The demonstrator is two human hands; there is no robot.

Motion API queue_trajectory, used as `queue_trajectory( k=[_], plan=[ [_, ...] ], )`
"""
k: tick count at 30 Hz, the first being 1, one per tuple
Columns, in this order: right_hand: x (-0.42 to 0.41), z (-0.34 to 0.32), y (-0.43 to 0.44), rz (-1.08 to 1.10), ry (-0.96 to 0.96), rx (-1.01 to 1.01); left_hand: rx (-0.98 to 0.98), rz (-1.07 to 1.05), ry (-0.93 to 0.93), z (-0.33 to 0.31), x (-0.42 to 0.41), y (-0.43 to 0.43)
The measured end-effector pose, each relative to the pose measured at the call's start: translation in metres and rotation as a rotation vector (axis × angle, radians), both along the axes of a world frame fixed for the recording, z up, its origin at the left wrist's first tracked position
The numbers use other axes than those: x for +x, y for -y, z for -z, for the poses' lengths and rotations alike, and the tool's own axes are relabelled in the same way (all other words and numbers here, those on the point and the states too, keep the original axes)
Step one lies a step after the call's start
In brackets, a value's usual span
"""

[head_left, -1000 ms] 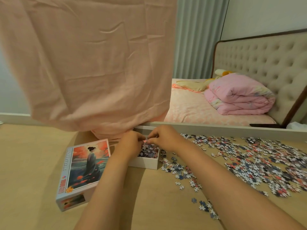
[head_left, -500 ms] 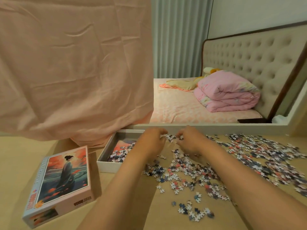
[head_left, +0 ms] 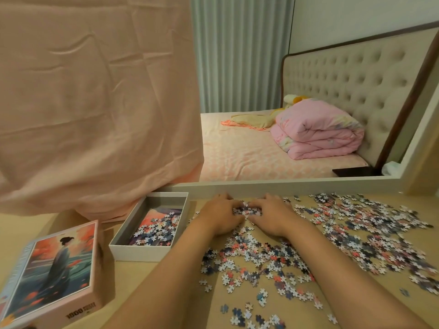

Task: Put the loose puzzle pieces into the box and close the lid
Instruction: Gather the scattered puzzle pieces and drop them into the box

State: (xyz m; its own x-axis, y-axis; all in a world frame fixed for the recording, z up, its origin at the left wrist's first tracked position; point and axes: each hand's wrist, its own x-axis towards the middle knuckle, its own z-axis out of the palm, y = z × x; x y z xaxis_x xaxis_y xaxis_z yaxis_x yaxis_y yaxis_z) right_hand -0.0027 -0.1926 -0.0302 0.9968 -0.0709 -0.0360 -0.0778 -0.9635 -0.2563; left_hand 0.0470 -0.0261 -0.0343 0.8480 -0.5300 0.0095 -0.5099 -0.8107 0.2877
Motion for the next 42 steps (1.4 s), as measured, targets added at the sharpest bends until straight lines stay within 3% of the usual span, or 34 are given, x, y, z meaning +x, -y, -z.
queue_trajectory(
  k=[6, 10, 13, 21, 31, 37, 42],
  plan=[
    [-0.014, -0.006, 0.009, -0.025, 0.034, 0.278, -0.068, 0.053, 0.045, -0.006, -0.012, -0.008],
    [-0.020, -0.008, 0.018, -0.030, -0.151, -0.027, 0.121, 0.064, -0.090, -0.009, -0.009, -0.002],
    [-0.017, -0.004, 0.022, -0.041, -0.182, -0.048, 0.229, 0.109, -0.060, -0.004, -0.011, 0.008],
    [-0.011, -0.004, 0.018, -0.072, -0.089, 0.134, -0.125, 0.114, 0.030, 0.003, -0.017, 0.019],
    [-0.021, -0.014, 0.005, -0.075, 0.035, 0.226, -0.318, 0.032, -0.015, 0.000, -0.031, 0.005],
    [-0.025, -0.020, -0.012, -0.062, 0.077, 0.425, -0.489, -0.071, -0.122, -0.008, -0.036, -0.015],
    [-0.020, -0.048, -0.050, -0.124, 0.171, 0.543, -0.520, -0.099, -0.055, -0.043, -0.034, -0.055]
  ],
)
